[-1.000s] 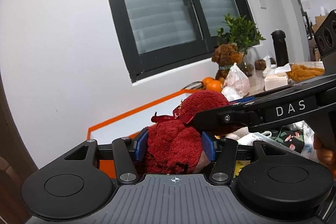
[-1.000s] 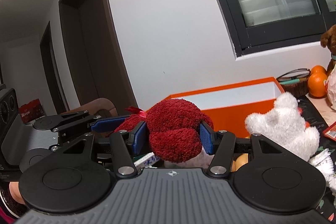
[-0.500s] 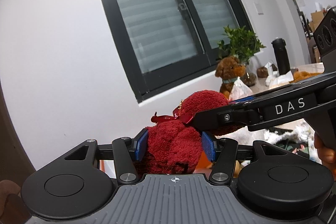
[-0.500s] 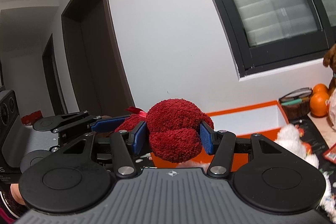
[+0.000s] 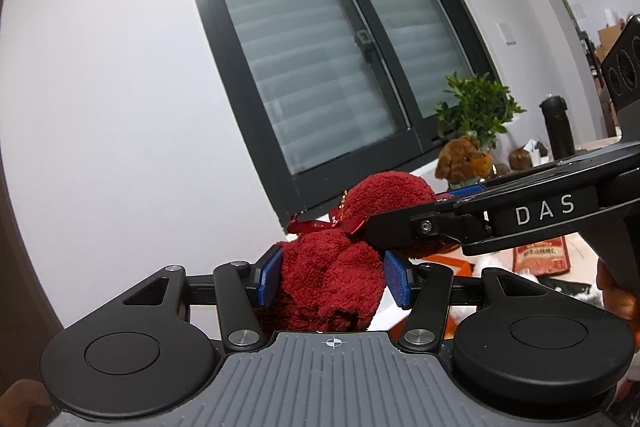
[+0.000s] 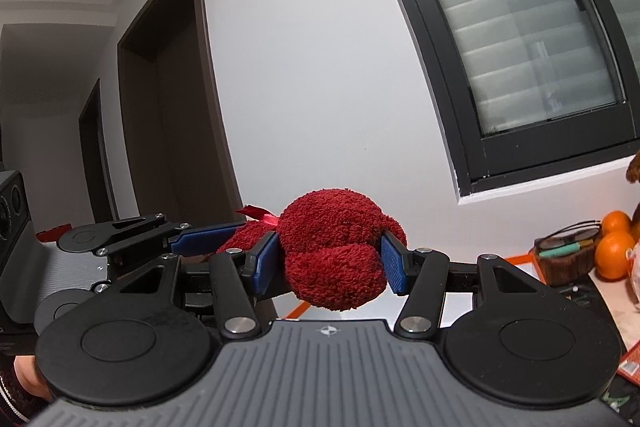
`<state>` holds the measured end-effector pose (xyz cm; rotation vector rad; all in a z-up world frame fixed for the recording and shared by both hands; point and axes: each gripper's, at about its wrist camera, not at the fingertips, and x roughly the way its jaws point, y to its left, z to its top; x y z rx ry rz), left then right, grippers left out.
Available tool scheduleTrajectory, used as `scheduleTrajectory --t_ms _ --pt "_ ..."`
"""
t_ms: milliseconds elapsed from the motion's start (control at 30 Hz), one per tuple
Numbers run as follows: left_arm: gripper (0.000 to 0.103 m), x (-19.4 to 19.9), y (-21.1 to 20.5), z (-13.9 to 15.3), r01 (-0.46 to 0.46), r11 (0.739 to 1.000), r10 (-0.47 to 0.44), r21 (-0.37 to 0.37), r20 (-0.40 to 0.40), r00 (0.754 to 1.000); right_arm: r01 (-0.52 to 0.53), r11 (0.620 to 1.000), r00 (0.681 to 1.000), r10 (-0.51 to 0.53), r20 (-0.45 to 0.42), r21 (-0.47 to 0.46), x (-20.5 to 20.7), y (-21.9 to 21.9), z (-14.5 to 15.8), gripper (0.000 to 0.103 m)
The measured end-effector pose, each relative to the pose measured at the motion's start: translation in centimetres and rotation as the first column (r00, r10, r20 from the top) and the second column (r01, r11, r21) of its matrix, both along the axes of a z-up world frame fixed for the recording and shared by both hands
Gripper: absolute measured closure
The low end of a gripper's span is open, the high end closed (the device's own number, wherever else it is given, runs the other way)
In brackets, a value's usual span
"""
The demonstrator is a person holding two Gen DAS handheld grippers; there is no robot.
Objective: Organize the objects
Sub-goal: 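Lift the red plush toy and drop it into the orange box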
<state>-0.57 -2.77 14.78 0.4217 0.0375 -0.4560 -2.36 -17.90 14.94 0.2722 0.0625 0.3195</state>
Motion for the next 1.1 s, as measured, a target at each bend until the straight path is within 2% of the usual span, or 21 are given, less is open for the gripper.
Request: scheduleTrajectory --t_ms 200,300,600,667,700,733,833,933,1100 --pt "0.000 3.0 0.2 0.0 -0.006 0.999 0.004 -0.032 -0.058 0.998 0.006 1.000 1.000 -0.006 -0.022 -0.005 2.7 -0.2 -0.2 0.042" --pt "0.000 5.3 0.7 -0.8 -0.022 0.998 0.014 -0.061 -0.133 0.991 0.005 1.000 0.998 -0.006 -0.066 -0.007 4.8 -0.2 -1.2 0.042" --pt "0.000 12.5 1.8 -4.7 -0.139 0.988 0.109 -0.073 -0.320 0.941 -0.010 0.998 0.966 0.024 -0.258 0.056 13.1 -0.1 -5.5 0.042" --pt "0.000 13.6 2.3 -5.6 -0.176 0.981 0.135 -0.085 -0.356 0.925 0.009 0.998 0.955 0.009 -0.298 0.059 14.4 0.2 -6.3 0.036" --pt "0.000 13.9 2.6 -5.9 -0.193 0.977 0.149 -0.089 -0.366 0.919 0.019 0.998 0.950 -0.001 -0.313 0.054 14.7 0.3 -6.5 0.028" --pt "0.000 13.9 2.9 -6.1 -0.204 0.974 0.154 -0.099 -0.369 0.916 0.033 0.998 0.949 -0.015 -0.315 0.050 14.6 0.3 -6.7 0.021" --pt "0.000 12.5 4.2 -6.0 -0.195 0.974 0.145 -0.111 -0.352 0.925 0.039 0.998 0.955 -0.025 -0.297 0.039 13.3 0.4 -6.8 0.013" --pt "0.000 10.1 5.3 -5.3 -0.202 0.976 0.169 -0.080 -0.309 0.936 0.046 0.997 0.956 -0.026 -0.293 0.063 10.9 0.2 -6.9 0.012" --pt "0.000 5.4 7.4 -3.1 -0.201 0.977 0.175 -0.074 -0.270 0.947 0.025 0.994 0.958 0.008 -0.288 0.109 8.3 0.3 -6.9 0.011"
